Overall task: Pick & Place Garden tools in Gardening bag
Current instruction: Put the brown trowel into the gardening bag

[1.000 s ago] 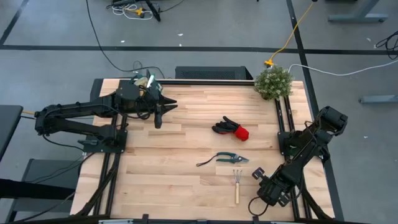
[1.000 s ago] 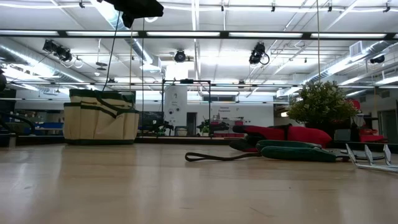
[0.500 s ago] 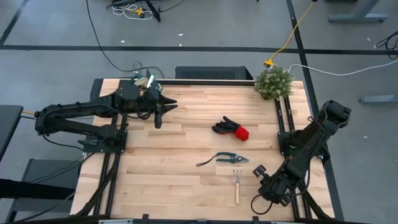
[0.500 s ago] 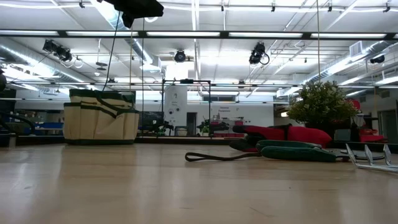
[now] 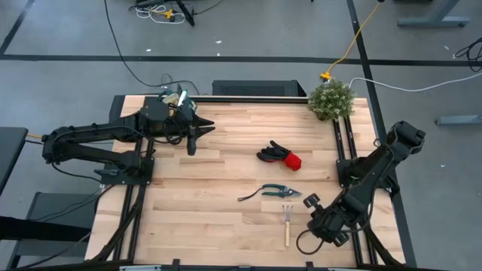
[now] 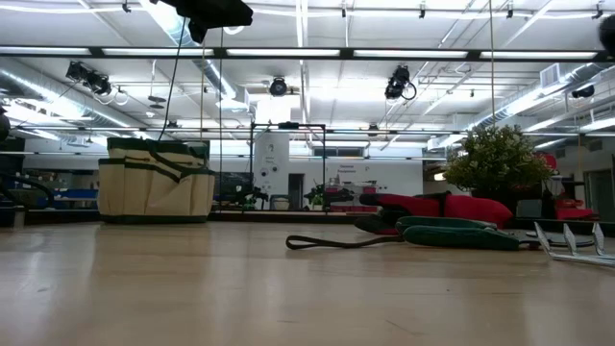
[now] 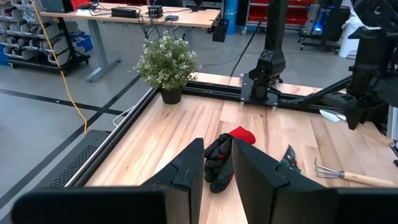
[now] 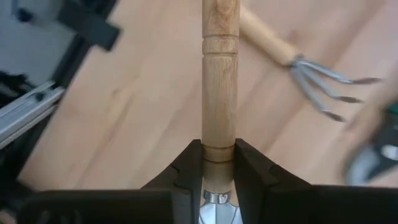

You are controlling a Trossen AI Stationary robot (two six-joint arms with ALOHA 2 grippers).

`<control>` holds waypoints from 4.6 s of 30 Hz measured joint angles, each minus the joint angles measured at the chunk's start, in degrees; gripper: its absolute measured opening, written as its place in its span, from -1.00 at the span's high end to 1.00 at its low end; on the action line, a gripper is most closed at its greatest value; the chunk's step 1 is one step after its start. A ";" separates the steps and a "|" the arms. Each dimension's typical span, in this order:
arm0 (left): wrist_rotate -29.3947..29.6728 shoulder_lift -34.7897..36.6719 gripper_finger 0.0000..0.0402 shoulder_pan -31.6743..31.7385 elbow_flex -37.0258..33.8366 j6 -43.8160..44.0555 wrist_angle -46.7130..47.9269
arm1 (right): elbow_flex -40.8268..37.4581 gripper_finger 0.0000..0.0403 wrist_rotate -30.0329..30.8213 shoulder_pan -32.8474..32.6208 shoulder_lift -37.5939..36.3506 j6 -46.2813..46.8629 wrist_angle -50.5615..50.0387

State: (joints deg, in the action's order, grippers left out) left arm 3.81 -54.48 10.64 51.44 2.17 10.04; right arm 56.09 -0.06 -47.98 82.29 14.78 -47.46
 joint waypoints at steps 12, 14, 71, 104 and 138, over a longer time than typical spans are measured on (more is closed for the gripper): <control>0.00 0.00 0.56 0.02 0.00 0.02 0.02 | 4.57 0.66 5.67 6.67 -0.01 -0.51 -3.62; -0.01 0.00 0.56 0.00 0.00 0.01 0.02 | 5.35 0.66 5.71 7.81 -0.01 -0.88 -4.48; -10.08 0.00 0.55 0.06 0.02 -1.36 -10.64 | 24.83 0.68 16.55 42.87 -0.01 -9.68 30.95; -9.92 0.00 -0.42 0.05 0.02 4.52 -18.17 | 24.83 0.68 7.98 48.94 2.80 -10.94 43.91; -9.04 -2.41 -0.43 0.11 0.17 6.67 -27.48 | 24.77 0.68 5.14 49.04 10.15 -12.29 60.34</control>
State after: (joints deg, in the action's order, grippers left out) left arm -5.23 -56.88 10.74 51.61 8.84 -17.43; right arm 80.86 5.08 1.06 92.44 2.49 12.89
